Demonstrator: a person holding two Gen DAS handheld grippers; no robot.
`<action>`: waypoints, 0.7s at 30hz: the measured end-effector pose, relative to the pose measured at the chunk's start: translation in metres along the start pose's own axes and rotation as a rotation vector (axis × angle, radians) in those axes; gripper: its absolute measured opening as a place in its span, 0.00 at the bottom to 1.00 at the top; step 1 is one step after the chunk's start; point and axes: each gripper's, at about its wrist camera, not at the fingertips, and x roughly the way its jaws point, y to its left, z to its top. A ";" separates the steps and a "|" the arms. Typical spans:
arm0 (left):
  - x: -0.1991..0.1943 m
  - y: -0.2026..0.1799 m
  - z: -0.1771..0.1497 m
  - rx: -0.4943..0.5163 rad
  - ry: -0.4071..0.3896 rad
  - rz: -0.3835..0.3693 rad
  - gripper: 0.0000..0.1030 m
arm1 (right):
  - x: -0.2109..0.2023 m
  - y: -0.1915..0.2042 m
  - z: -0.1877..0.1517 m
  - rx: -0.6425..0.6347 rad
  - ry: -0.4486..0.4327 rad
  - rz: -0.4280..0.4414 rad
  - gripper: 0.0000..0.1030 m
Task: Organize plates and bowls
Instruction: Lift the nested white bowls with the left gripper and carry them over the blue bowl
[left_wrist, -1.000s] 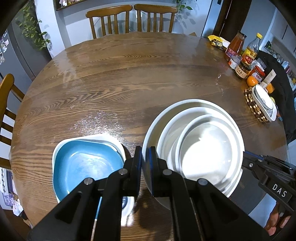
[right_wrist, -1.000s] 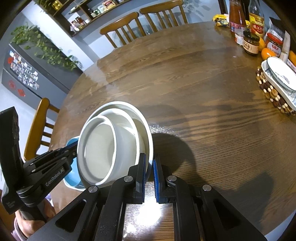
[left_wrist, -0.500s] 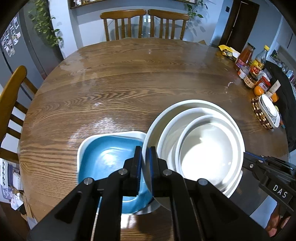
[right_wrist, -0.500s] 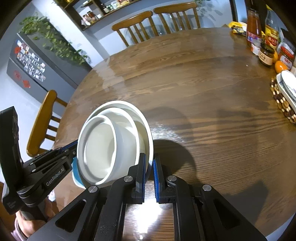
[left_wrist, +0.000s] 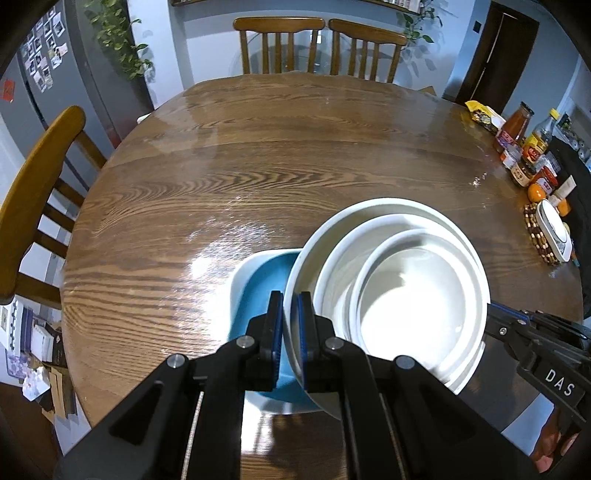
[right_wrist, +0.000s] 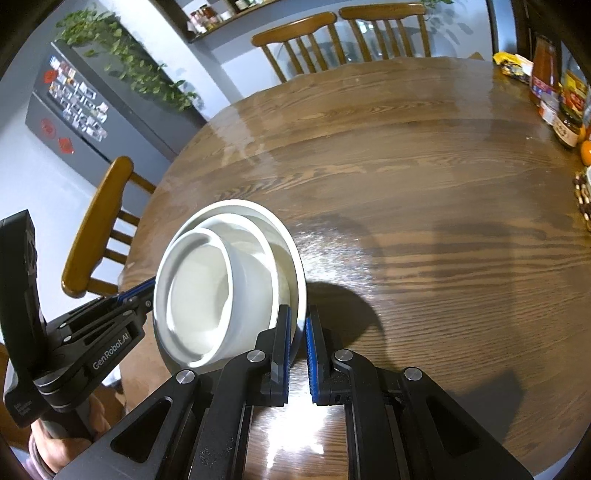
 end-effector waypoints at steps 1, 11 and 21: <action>0.000 0.003 0.000 -0.003 0.003 0.002 0.03 | 0.002 0.003 0.000 -0.001 0.003 0.001 0.11; 0.010 0.027 -0.001 -0.007 0.045 0.011 0.03 | 0.023 0.021 0.000 0.000 0.040 0.004 0.11; 0.025 0.035 0.002 0.021 0.093 -0.011 0.03 | 0.035 0.022 -0.003 0.044 0.064 -0.014 0.11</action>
